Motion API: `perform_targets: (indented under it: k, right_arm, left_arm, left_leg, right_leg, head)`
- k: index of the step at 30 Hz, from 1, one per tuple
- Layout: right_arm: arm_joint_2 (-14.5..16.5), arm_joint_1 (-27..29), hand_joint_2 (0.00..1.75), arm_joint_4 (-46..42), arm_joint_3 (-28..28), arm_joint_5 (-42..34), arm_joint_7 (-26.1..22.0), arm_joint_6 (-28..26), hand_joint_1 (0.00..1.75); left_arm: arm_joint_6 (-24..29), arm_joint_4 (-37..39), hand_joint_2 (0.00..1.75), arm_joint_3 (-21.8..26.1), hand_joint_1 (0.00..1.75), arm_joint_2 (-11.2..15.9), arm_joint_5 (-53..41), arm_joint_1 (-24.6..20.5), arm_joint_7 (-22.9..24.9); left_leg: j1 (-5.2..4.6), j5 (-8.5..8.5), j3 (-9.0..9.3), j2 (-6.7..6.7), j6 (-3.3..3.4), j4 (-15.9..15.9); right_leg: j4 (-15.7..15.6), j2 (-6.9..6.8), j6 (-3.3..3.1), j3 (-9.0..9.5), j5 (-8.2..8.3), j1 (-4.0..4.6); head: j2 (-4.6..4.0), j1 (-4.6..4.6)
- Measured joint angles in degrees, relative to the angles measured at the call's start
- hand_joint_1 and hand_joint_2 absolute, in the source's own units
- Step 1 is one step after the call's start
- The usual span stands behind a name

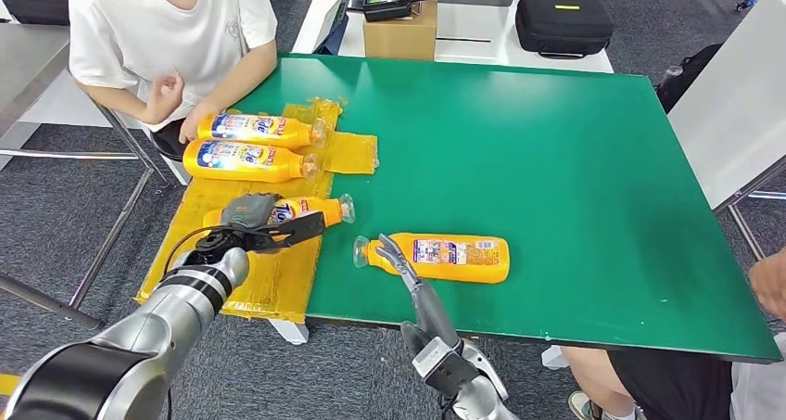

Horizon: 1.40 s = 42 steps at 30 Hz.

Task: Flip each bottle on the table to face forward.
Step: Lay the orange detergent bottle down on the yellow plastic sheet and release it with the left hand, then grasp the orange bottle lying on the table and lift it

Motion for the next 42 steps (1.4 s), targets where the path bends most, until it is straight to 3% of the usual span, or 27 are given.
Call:
perform_targets:
  k: [3,5,8,10,15,19,22,26,30,38,42]
  right_arm:
    - [0.0,0.0,0.00,0.5,0.0,0.1,0.0,0.4,0.00]
    - [0.1,-0.1,0.00,1.1,0.0,-0.5,0.0,0.6,0.00]
    - [0.0,-0.5,0.00,1.8,0.0,-2.5,0.0,0.6,0.00]
    - [-0.1,-0.8,0.00,1.9,0.4,-3.3,0.0,0.6,0.00]
    - [-0.8,-0.9,0.00,2.3,1.9,-4.2,0.0,-0.8,0.00]
    - [-1.5,-0.8,0.00,2.3,2.6,-4.0,0.0,-4.0,0.00]
    - [-2.1,-0.8,0.00,2.3,2.8,-3.8,0.0,-4.9,0.00]
    - [-2.7,0.0,1.75,2.1,2.4,-2.5,0.0,-5.6,0.00]
    - [-3.2,1.6,1.75,1.6,0.5,0.0,0.0,-6.1,0.00]
    - [-3.9,2.8,1.75,1.1,-1.6,2.0,0.0,-6.7,0.00]
    - [-4.5,2.9,1.75,1.3,-3.4,12.2,3.0,-12.4,0.00]
  left_arm:
    - [-4.1,4.4,1.75,-0.2,0.03,0.1,-2.2,-3.4,2.8]
    - [-8.7,6.3,1.75,0.0,0.00,0.2,-1.5,-5.1,-1.6]
    - [-13.0,7.1,1.75,1.0,0.00,0.5,3.3,-5.5,-17.0]
    - [-15.0,7.1,1.75,2.3,0.00,0.7,7.3,-5.2,-23.2]
    - [-17.9,6.6,1.75,6.0,0.00,1.2,15.5,-3.5,-33.5]
    - [-20.8,3.9,1.75,10.6,0.00,0.4,27.6,-0.7,-40.4]
    - [-21.9,1.7,1.75,13.9,0.00,-0.9,32.5,1.2,-42.0]
    - [-23.2,-5.3,1.75,17.3,0.00,-3.5,45.2,5.2,-41.1]
    - [-23.1,-17.6,1.75,19.2,0.00,-6.9,60.2,11.6,-38.0]
    - [-23.4,-30.2,1.75,19.4,0.00,-9.1,65.4,17.8,-36.7]
    - [-28.8,-35.5,1.75,19.1,0.00,-9.5,79.7,21.1,-35.3]
  left_leg:
    - [0.00,-0.01,0.13,0.01,-0.01,0.0]
    - [0.00,-0.01,0.21,-0.01,-0.01,0.0]
    - [-0.02,0.00,0.25,-0.12,-0.01,0.0]
    - [-0.03,0.00,0.26,-0.15,-0.01,0.0]
    - [-0.03,0.00,0.33,-0.14,-0.01,0.0]
    - [-0.03,0.00,0.31,-0.04,-0.01,0.0]
    - [-0.03,0.01,0.24,-0.03,0.00,0.0]
    - [-0.03,-0.01,0.16,0.01,-0.01,0.0]
    - [-0.04,-0.05,0.01,0.00,0.00,0.0]
    - [-0.03,-0.04,-0.07,-0.01,0.00,0.0]
    - [-0.03,-0.03,-0.06,0.05,-0.01,0.0]
  right_leg:
    - [0.0,0.01,0.00,0.10,0.00,0.00]
    - [0.1,0.00,-0.01,0.18,-0.01,0.00]
    - [0.1,-0.06,-0.02,0.30,-0.02,-0.02]
    - [0.1,-0.08,-0.02,0.32,-0.02,-0.03]
    - [0.0,-0.08,-0.02,0.35,-0.02,-0.02]
    - [0.0,-0.05,-0.02,0.25,-0.02,-0.02]
    - [0.1,-0.05,-0.02,0.19,-0.02,-0.02]
    - [0.0,-0.03,-0.01,0.10,-0.02,-0.02]
    - [0.0,-0.03,-0.01,-0.03,-0.03,-0.02]
    - [0.0,-0.04,-0.02,-0.11,-0.03,-0.01]
    - [0.0,-0.03,-0.02,-0.10,-0.02,-0.01]
  head:
    - [0.01,0.00]
    - [0.01,-0.01]
    - [0.00,0.00]
    - [0.00,0.01]
    - [0.01,0.00]
    - [0.01,0.00]
    - [0.00,0.02]
    - [0.00,0.00]
    - [0.01,0.00]
    - [0.00,0.00]
    - [0.00,-0.01]
